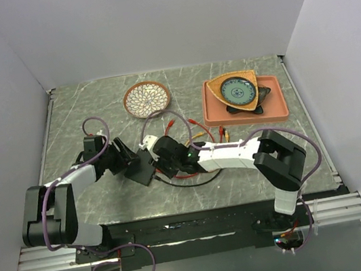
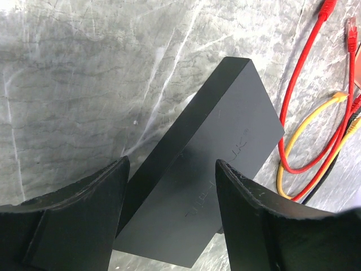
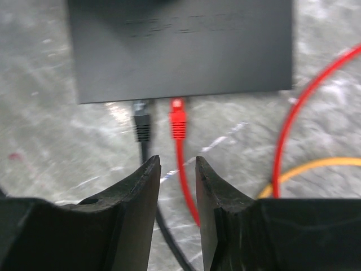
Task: Insert the plug into the switch port
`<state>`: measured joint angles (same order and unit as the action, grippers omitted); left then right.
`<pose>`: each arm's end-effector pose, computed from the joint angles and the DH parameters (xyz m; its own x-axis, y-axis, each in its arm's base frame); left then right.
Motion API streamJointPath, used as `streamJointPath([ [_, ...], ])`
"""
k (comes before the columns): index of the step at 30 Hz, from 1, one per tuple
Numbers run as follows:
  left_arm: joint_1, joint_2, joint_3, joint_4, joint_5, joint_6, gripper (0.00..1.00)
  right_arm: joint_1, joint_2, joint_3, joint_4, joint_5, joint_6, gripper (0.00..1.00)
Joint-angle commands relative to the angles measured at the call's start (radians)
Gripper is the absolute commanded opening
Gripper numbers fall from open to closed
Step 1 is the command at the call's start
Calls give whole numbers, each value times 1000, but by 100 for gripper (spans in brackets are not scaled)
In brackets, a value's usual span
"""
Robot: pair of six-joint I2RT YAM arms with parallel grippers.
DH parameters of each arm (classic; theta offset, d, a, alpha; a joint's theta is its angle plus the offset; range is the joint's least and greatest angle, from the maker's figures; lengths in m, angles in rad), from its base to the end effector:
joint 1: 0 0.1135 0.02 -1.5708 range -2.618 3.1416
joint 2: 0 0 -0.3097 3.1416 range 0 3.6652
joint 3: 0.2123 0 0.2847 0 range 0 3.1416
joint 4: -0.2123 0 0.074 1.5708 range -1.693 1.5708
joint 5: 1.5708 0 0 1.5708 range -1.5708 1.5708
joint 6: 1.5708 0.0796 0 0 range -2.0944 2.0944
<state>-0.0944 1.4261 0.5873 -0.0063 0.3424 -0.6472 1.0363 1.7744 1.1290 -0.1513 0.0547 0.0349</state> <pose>0.3010 -0.0553 0.1416 -0.7814 -0.4965 -0.3780 -0.2012 0.7739 -0.6005 0.2321 0.3836 0.1876 -0.3933 -0.5960 -0.7000 -0.8265 0.5627 -0.0147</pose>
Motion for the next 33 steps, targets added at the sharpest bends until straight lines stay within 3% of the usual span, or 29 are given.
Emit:
streamJointPath([
  [1,2,-6,-20,-1,17,15,69,-8,2,75,-34,141,28,39],
  [8,2,-84,-35,-1,3,27,78,-73,-6,92,-51,166,66,40],
  [19,2,-401,-98,60,64,-9,99,-163,-16,46,-56,89,123,41],
  [33,1,-501,-99,63,110,-23,96,-162,79,81,-96,76,115,42],
])
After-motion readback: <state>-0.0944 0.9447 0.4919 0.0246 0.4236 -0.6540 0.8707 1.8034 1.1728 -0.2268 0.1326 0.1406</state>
